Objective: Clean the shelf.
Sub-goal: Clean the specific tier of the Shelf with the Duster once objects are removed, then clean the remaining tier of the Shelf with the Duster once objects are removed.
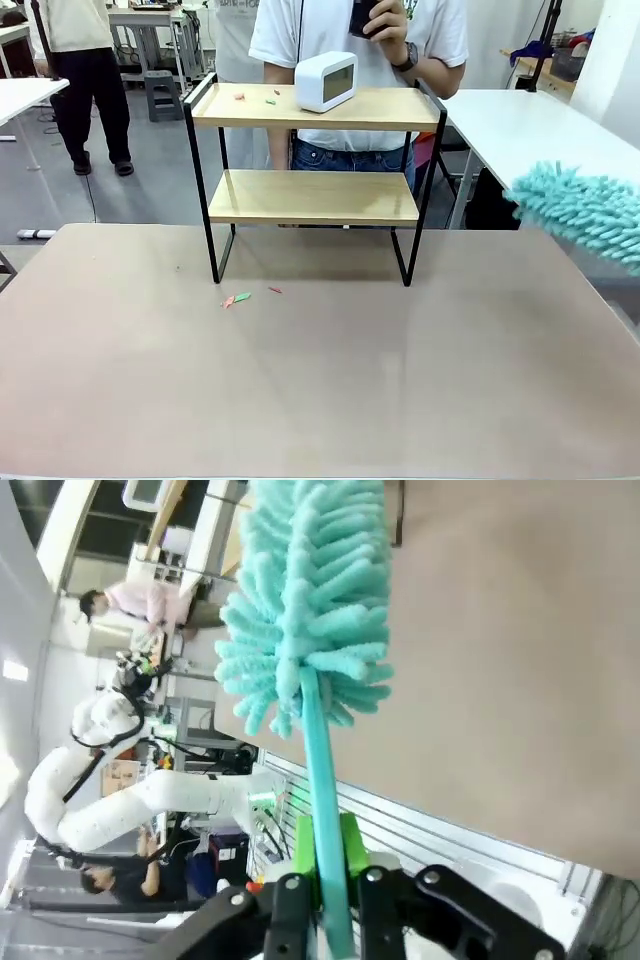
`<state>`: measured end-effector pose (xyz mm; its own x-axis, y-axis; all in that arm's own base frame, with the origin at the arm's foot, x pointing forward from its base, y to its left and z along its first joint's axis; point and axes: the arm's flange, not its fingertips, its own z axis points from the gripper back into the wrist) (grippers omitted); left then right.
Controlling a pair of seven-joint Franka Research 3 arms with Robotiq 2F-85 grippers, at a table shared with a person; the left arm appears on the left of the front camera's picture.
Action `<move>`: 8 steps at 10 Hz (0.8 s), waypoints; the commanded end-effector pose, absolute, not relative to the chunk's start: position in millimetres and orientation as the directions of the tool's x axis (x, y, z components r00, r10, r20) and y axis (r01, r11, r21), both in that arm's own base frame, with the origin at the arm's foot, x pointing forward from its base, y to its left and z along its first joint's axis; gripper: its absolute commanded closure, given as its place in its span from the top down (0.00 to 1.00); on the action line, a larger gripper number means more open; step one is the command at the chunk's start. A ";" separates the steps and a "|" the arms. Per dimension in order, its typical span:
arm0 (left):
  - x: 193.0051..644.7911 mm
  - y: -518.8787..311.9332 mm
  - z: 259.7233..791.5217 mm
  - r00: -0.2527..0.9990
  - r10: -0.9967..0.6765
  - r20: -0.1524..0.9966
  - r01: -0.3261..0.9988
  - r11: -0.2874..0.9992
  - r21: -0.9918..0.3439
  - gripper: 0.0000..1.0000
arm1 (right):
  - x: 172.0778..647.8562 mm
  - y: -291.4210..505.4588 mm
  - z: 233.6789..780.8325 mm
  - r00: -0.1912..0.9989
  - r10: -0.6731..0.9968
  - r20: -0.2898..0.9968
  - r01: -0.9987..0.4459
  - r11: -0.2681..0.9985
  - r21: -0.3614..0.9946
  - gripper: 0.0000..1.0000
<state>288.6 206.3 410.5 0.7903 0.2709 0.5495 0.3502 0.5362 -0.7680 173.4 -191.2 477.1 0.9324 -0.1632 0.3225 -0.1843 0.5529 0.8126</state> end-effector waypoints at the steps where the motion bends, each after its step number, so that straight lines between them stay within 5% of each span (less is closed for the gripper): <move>1: 289.7 205.4 410.5 0.772 0.274 0.573 0.376 0.530 -0.760 1.00 | 159.4 -175.5 493.1 0.925 -0.087 0.369 -0.269 0.535 0.801 0.13; 8: 289.7 205.4 410.5 0.772 0.274 0.573 0.376 0.530 -0.760 1.00 | 159.4 -175.5 493.1 0.925 -0.087 0.369 -0.269 0.535 0.801 0.13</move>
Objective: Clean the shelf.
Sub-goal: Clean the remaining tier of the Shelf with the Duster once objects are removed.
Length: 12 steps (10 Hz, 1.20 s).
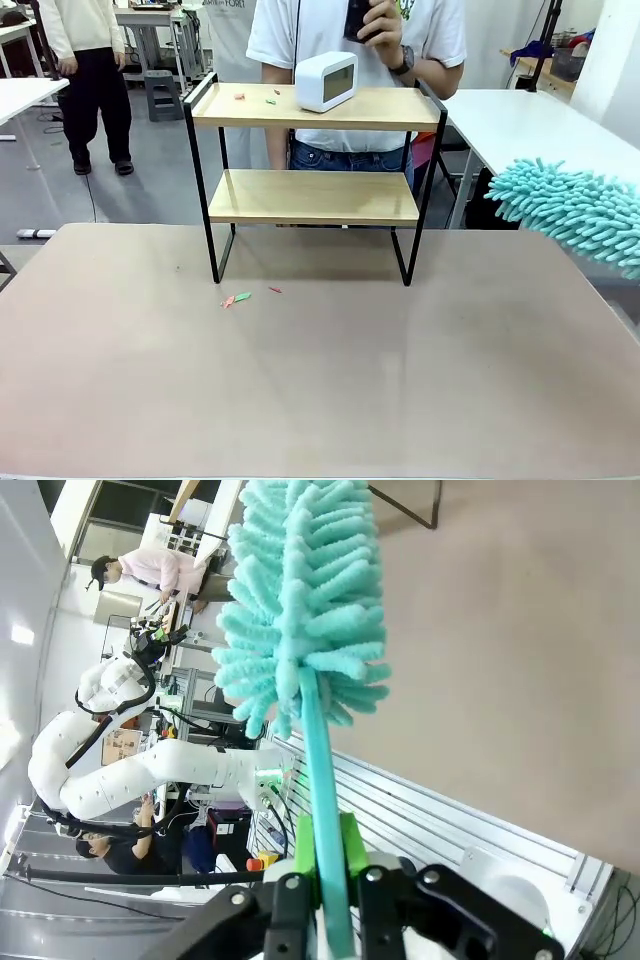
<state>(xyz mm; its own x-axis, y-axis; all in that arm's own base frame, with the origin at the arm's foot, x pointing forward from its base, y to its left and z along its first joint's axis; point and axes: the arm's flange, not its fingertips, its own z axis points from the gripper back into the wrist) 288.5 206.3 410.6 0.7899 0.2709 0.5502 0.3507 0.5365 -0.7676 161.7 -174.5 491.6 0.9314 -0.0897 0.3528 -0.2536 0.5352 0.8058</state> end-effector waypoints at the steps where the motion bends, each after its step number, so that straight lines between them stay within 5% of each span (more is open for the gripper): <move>1: 289.7 205.4 410.5 0.772 0.274 0.573 0.376 0.530 -0.760 1.00 | 159.4 -175.5 493.1 0.925 -0.087 0.369 -0.269 0.535 0.801 0.13; 12: 289.7 205.4 410.5 0.772 0.274 0.573 0.376 0.530 -0.760 1.00 | 159.4 -175.5 493.1 0.925 -0.087 0.369 -0.269 0.535 0.801 0.13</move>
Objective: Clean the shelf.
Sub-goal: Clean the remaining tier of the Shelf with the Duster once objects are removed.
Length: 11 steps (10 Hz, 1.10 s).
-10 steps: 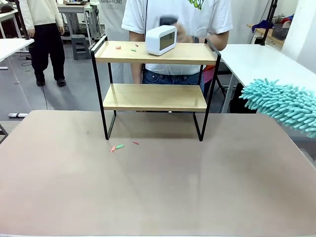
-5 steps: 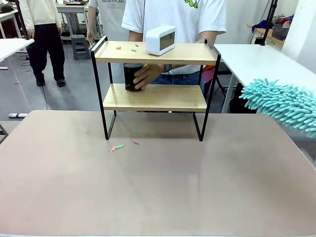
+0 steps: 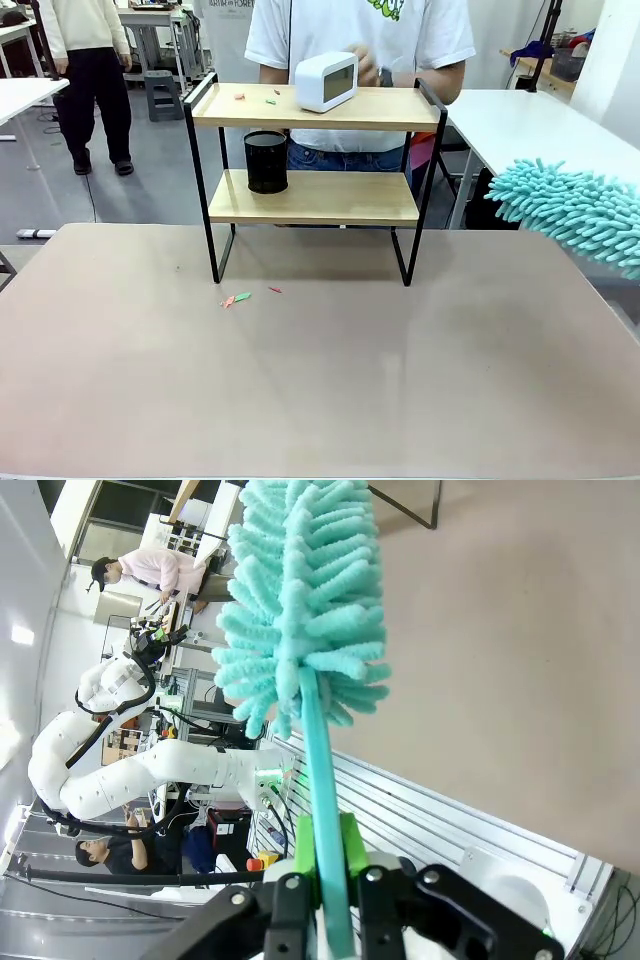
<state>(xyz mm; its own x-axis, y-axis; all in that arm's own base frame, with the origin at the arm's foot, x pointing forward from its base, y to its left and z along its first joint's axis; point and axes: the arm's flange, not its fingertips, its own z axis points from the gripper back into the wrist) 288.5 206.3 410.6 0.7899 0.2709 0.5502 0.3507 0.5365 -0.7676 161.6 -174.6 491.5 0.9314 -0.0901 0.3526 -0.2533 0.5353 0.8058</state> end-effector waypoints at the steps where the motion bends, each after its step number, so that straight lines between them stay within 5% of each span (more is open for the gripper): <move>1: 289.7 205.4 410.5 0.772 0.274 0.573 0.376 0.530 -0.760 1.00 | 159.4 -175.5 493.1 0.925 -0.087 0.369 -0.269 0.535 0.801 0.13; 9: 289.7 205.4 410.5 0.772 0.274 0.573 0.376 0.530 -0.760 1.00 | 161.6 -174.6 491.5 0.931 -0.090 0.353 -0.253 0.535 0.806 0.13; 11: 289.7 205.4 410.5 0.772 0.274 0.573 0.376 0.530 -0.760 1.00 | 180.8 -149.6 557.3 0.873 -0.141 0.467 -0.272 0.653 0.707 0.13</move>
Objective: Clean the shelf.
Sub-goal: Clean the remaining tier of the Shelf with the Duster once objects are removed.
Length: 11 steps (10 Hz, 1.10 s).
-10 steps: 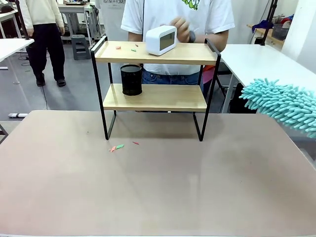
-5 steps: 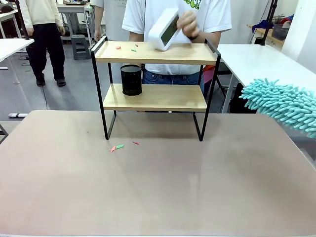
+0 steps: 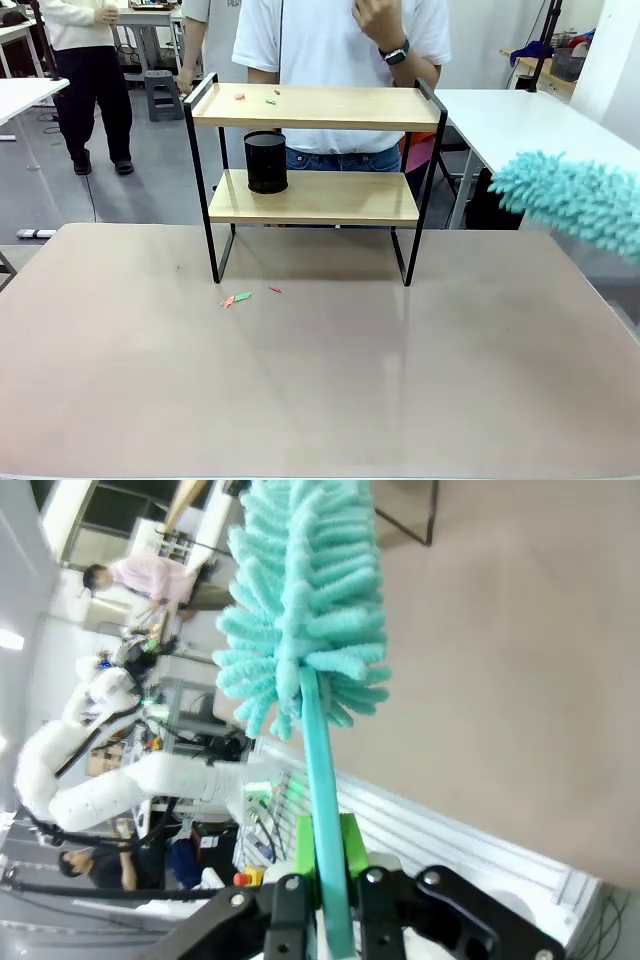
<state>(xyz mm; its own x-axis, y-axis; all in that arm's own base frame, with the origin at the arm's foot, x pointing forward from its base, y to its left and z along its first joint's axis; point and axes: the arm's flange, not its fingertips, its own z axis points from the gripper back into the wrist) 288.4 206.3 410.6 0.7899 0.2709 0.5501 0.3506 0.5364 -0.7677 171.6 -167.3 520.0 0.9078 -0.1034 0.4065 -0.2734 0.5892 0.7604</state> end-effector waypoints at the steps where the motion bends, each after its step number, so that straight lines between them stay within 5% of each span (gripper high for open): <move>1: 289.7 205.4 410.5 0.772 0.274 0.573 0.376 0.530 -0.760 1.00 | 194.2 -128.8 590.5 0.834 -0.130 0.536 -0.299 0.710 0.637 0.13; 6: 289.7 205.4 410.5 0.772 0.274 0.573 0.376 0.530 -0.760 1.00 | 271.3 -4.9 641.2 0.752 -0.075 0.654 -0.363 0.781 0.508 0.13; 11: 289.7 205.4 410.5 0.772 0.274 0.573 0.376 0.530 -0.760 1.00 | 277.7 15.2 630.0 0.766 0.002 0.643 -0.404 0.780 0.479 0.13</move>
<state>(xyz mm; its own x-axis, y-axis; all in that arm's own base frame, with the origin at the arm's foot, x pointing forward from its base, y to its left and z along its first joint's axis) 288.6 206.3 410.7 0.7900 0.2705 0.5502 0.3505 0.5370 -0.7673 273.3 9.5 633.0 0.7590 0.0098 0.6511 -0.4108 0.7830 0.4671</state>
